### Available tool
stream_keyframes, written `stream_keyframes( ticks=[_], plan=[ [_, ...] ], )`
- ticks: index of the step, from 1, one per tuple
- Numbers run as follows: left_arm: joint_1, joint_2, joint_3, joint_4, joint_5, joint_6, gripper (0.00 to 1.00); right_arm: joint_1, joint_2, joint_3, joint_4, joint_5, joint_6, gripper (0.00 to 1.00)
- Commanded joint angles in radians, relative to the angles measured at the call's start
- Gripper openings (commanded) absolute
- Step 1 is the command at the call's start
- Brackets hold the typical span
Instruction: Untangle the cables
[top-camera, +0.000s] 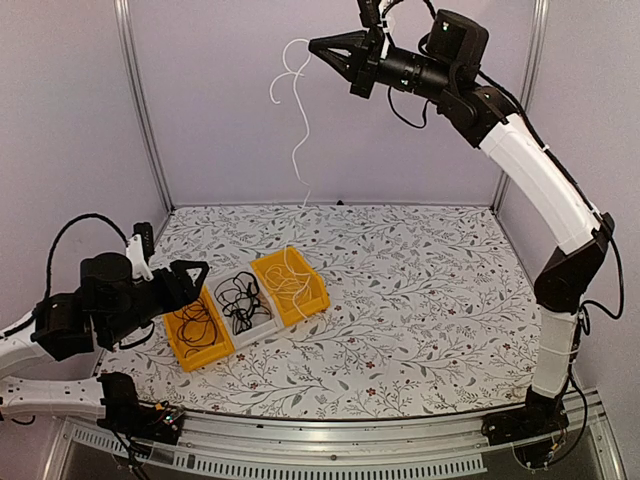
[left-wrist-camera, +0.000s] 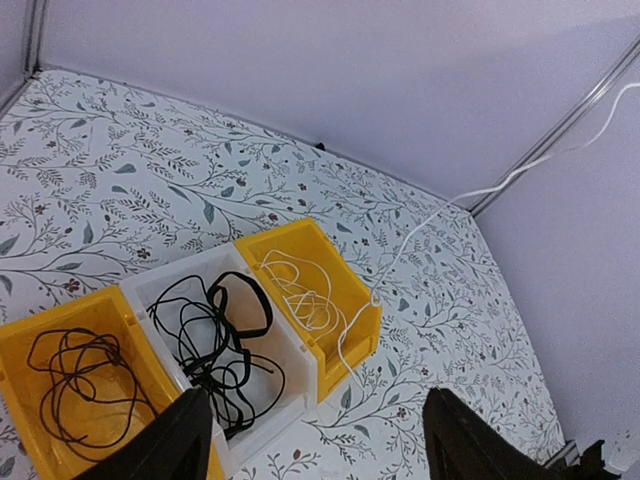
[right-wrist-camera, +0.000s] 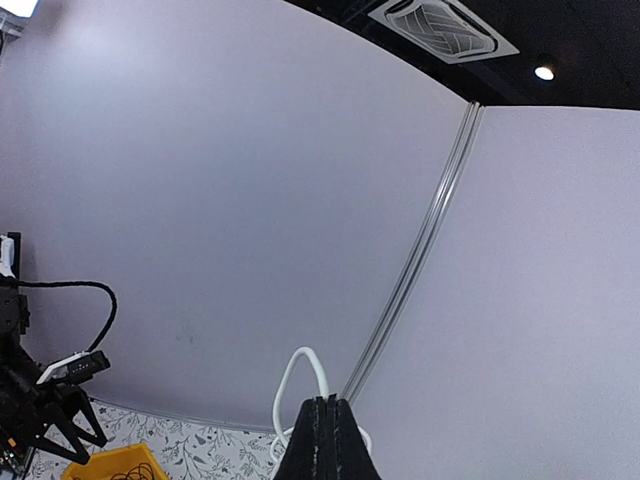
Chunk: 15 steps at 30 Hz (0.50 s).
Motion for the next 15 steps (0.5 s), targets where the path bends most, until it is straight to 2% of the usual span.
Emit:
stream_keyframes(
  ticks=[1, 9, 15],
  plan=[
    [-0.004, 0.021, 0.021, -0.035, 0.001, 0.010, 0.75, 0.009, 0.040, 0.031, 0.052, 0.015, 0.020, 0.00],
    [-0.004, 0.009, 0.014, -0.043, 0.010, 0.002, 0.75, 0.009, 0.115, -0.004, 0.014, 0.008, 0.007, 0.00],
    [-0.004, -0.011, 0.011, -0.065, 0.000, -0.003, 0.75, 0.009, 0.107, -0.205, -0.009, -0.052, -0.013, 0.00]
  ],
)
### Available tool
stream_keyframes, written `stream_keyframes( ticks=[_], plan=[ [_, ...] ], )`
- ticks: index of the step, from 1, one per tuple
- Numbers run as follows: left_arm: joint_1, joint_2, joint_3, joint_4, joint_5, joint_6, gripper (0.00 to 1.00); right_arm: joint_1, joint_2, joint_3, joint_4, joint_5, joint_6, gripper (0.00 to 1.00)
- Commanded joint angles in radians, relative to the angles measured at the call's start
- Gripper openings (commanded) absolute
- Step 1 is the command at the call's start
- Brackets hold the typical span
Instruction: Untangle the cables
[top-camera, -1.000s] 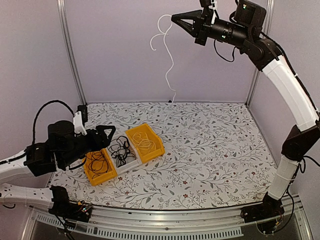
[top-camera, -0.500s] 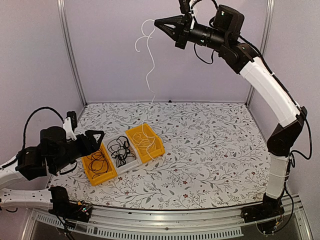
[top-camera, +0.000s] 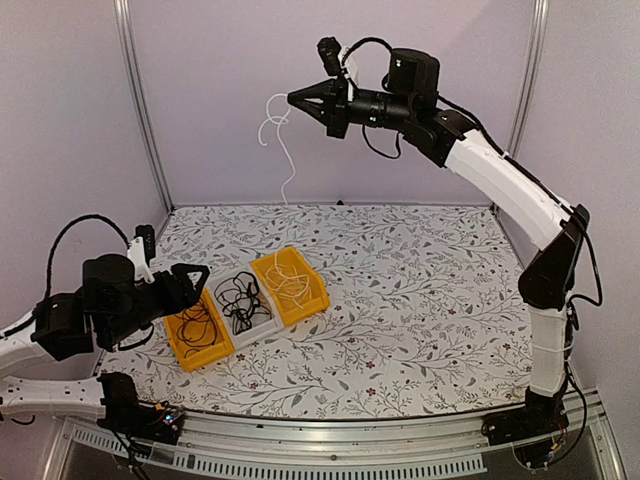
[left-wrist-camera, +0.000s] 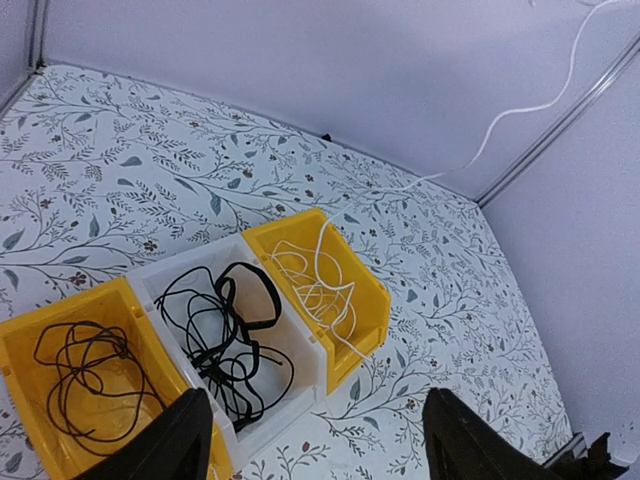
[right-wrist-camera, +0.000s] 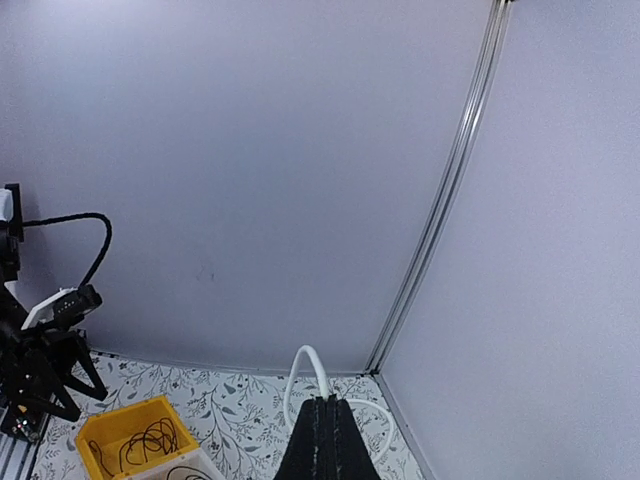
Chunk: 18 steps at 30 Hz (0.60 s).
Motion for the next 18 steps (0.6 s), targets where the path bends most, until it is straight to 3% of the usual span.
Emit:
stream_keyframes(
  ticks=[1, 8, 18],
  plan=[
    [-0.004, -0.023, 0.011, -0.032, -0.010, -0.005, 0.75, 0.005, -0.002, -0.171, -0.026, -0.042, -0.022, 0.00],
    [-0.004, -0.064, -0.003, -0.065, -0.017, -0.034, 0.75, 0.004, -0.113, -0.497, -0.003, -0.037, -0.075, 0.00],
    [-0.003, -0.071, -0.012, -0.069, -0.015, -0.043, 0.75, 0.006, -0.086, -0.603, -0.009, -0.038, -0.061, 0.00]
  ],
)
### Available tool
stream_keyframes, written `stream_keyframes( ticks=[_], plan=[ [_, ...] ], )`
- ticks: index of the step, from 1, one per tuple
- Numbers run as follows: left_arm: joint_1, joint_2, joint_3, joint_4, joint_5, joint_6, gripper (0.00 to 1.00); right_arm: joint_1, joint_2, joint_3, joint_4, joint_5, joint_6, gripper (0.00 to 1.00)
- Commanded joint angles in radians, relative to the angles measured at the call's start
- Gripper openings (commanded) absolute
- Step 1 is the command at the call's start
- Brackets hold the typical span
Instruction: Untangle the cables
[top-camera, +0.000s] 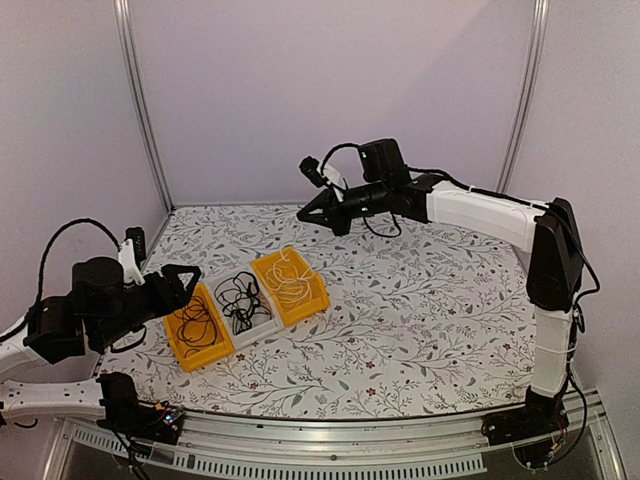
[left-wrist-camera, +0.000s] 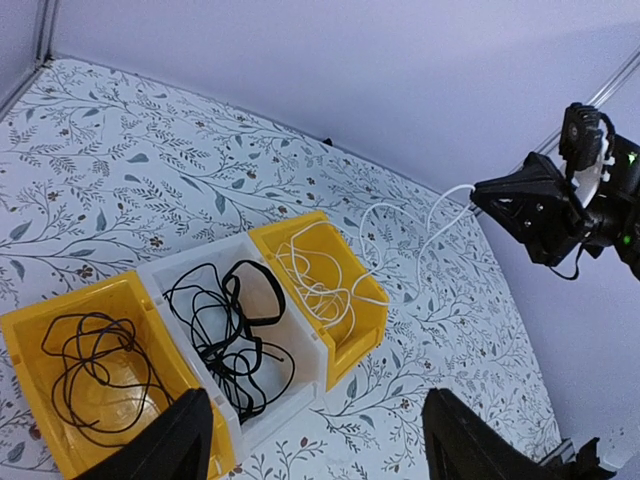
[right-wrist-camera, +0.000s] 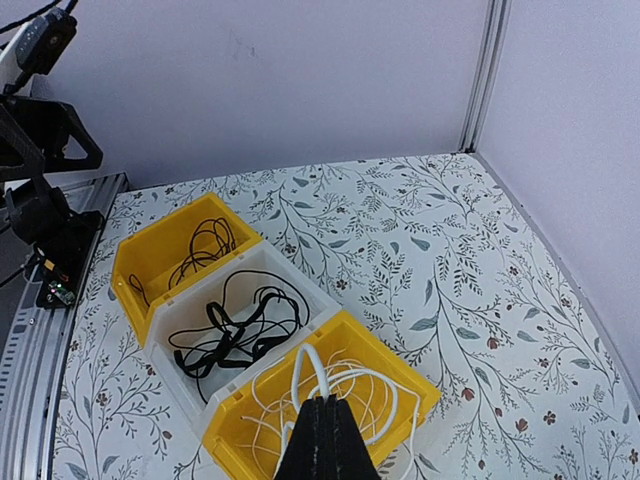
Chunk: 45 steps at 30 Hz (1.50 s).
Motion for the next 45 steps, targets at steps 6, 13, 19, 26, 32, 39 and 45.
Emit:
stream_keyframes(
  ticks=[6, 13, 19, 26, 32, 39, 45],
  plan=[
    [-0.004, -0.004, -0.017, -0.017, 0.001, -0.025, 0.75, 0.031, 0.026, 0.072, 0.024, -0.019, 0.010, 0.00],
    [-0.003, -0.016, -0.017, -0.033, -0.007, -0.025, 0.75, 0.120, 0.065, 0.203, 0.040, -0.048, 0.051, 0.00],
    [-0.004, -0.026, -0.014, -0.039, -0.015, -0.021, 0.75, 0.119, 0.078, 0.183, 0.044, -0.007, 0.071, 0.00],
    [-0.004, -0.018, -0.015, -0.041, -0.012, -0.028, 0.75, 0.040, 0.112, 0.126, 0.063, 0.012, 0.118, 0.00],
    [-0.003, 0.003, -0.006, -0.042, -0.002, -0.028, 0.75, 0.018, 0.158, 0.113, 0.064, 0.029, 0.110, 0.00],
    [-0.004, 0.008, -0.009, -0.041, -0.001, -0.041, 0.75, 0.018, 0.192, 0.073, 0.042, 0.056, 0.059, 0.00],
    [-0.003, 0.014, -0.010, -0.040, -0.012, -0.046, 0.75, 0.019, 0.222, 0.041, 0.008, 0.091, -0.001, 0.00]
  ],
)
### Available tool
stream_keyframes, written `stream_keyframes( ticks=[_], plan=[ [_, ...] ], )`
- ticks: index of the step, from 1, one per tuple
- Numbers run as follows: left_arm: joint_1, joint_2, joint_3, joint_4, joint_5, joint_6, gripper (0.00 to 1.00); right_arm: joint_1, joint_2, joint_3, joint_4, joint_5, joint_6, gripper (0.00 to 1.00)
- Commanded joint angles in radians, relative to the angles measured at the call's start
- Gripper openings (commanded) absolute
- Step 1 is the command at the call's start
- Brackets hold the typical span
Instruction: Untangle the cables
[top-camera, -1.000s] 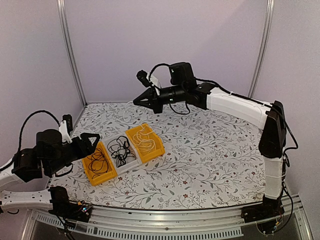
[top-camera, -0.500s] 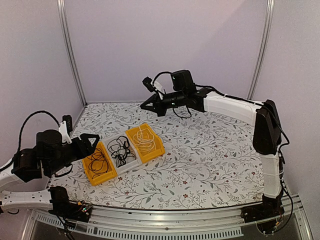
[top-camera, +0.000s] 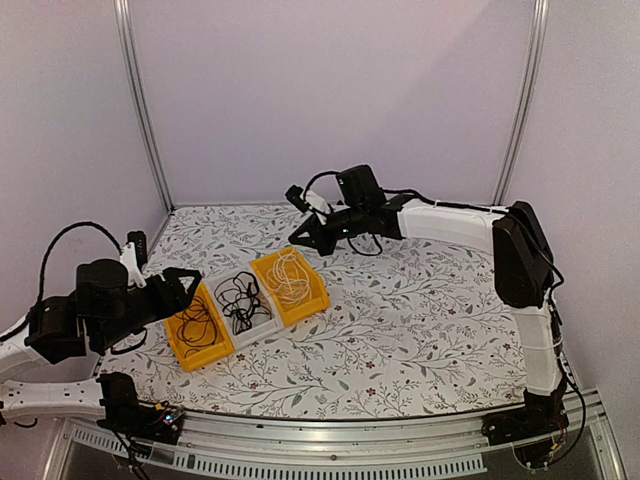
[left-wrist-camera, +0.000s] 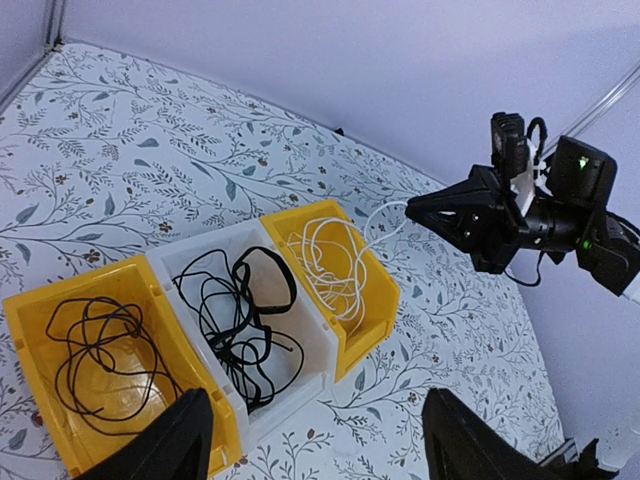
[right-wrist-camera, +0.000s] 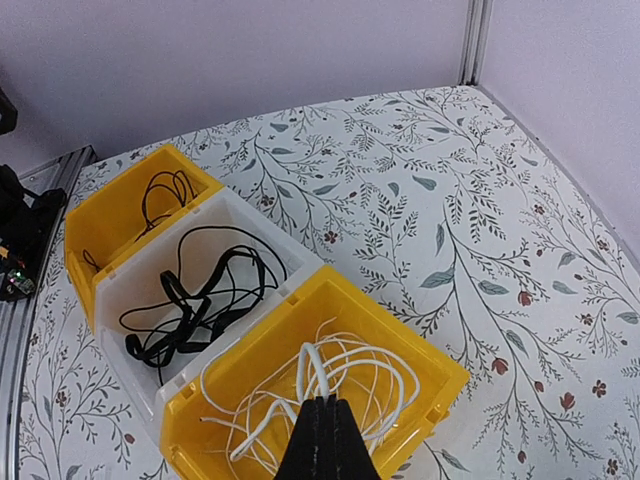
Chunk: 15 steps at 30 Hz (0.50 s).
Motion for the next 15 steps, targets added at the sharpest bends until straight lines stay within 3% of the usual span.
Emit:
stream_keyframes(
  ticks=[1, 15],
  plan=[
    [-0.003, 0.011, -0.006, -0.005, -0.015, -0.008, 0.75, 0.006, 0.049, -0.027, -0.033, 0.044, -0.067, 0.00],
    [-0.004, 0.047, 0.000, 0.027, -0.034, 0.031, 0.76, 0.060, 0.133, -0.029, -0.034, 0.165, -0.180, 0.00]
  ],
)
